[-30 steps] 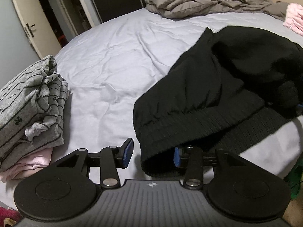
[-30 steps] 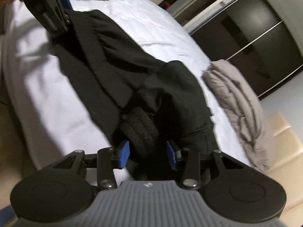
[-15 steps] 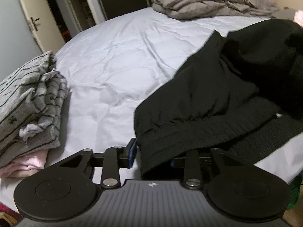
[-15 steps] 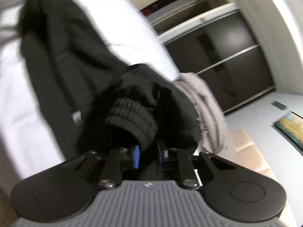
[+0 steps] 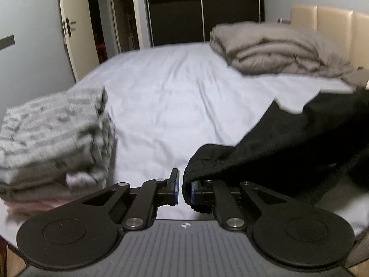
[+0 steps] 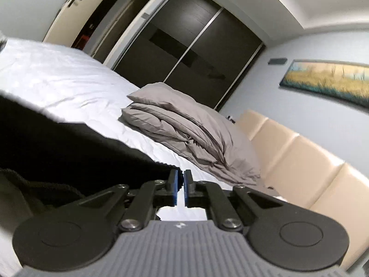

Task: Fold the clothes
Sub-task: 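Lift the black pants with both grippers and shake them out in the air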

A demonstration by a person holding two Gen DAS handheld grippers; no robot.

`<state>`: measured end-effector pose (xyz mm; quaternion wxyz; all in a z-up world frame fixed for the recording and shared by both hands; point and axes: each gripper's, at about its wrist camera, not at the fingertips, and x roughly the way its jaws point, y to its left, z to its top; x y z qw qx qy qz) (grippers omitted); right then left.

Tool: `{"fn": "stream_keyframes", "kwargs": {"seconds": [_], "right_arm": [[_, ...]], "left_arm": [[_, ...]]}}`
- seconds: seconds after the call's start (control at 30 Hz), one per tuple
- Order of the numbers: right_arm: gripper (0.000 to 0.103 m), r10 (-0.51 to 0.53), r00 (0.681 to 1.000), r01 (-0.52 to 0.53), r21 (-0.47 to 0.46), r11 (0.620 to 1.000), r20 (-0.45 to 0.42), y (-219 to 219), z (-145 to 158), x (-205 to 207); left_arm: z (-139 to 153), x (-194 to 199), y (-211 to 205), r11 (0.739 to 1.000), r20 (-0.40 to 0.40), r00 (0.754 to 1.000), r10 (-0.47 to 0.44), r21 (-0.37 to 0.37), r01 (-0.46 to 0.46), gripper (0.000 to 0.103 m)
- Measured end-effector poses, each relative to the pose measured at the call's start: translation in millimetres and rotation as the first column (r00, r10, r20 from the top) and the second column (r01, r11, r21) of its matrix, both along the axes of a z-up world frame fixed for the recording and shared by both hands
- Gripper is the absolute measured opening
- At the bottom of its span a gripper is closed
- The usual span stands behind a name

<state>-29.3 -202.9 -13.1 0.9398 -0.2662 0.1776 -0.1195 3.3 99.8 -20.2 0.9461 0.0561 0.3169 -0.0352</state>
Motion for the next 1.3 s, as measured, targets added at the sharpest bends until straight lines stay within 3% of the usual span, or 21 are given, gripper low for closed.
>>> {"fn": "stream_keyframes", "kwargs": {"seconds": [0.17,0.37,0.53,0.6,0.73,0.9,1.07,1.1,1.13,1.2,1.3], "right_arm": [[0.006,0.038,0.999,-0.038,0.058,0.998,-0.004,-14,38,-2],[0.006,0.092,0.995,-0.094,0.078,0.992,0.034,-31,107,5],[0.002,0.104,0.991,-0.107,0.041,0.993,0.078,-40,168,25],[0.002,0.083,0.993,-0.087,0.047,0.995,0.079,-51,188,43],[0.002,0.093,0.996,-0.094,0.196,0.976,0.016,-71,215,77],[0.007,0.241,0.960,-0.167,0.402,0.900,-0.142,-58,181,96],[0.010,0.408,0.854,-0.140,0.614,0.777,-0.322,-23,98,113],[0.016,0.437,0.829,-0.130,0.640,0.757,-0.348,-14,80,118],[0.034,0.456,0.811,-0.122,0.656,0.745,-0.367,-4,64,123],[0.054,0.478,0.784,-0.102,0.678,0.728,-0.395,16,35,132],[0.053,0.512,0.746,-0.083,0.703,0.707,-0.427,44,3,151]], "left_arm": [[54,6,6,0.999,0.046,0.999,-0.025,-0.022,0.026,0.007],[138,17,-11,0.972,0.125,0.977,-0.172,0.185,0.147,0.007],[202,44,-21,0.942,0.142,0.968,-0.209,0.296,0.160,0.006],[205,56,-26,0.932,0.118,0.970,-0.212,0.322,0.164,0.006],[196,79,-37,0.917,0.049,0.975,-0.217,0.354,0.186,0.006],[185,109,-50,0.894,-0.038,0.975,-0.219,0.392,0.216,0.006],[152,114,-34,0.902,-0.076,0.979,-0.188,0.381,0.202,0.006],[148,114,-29,0.902,-0.078,0.980,-0.181,0.383,0.197,0.006],[144,114,-24,0.903,-0.079,0.982,-0.174,0.384,0.191,0.006],[141,113,-14,0.909,-0.080,0.984,-0.162,0.377,0.180,0.006],[148,107,1,0.916,-0.086,0.985,-0.151,0.363,0.172,0.006]]}}
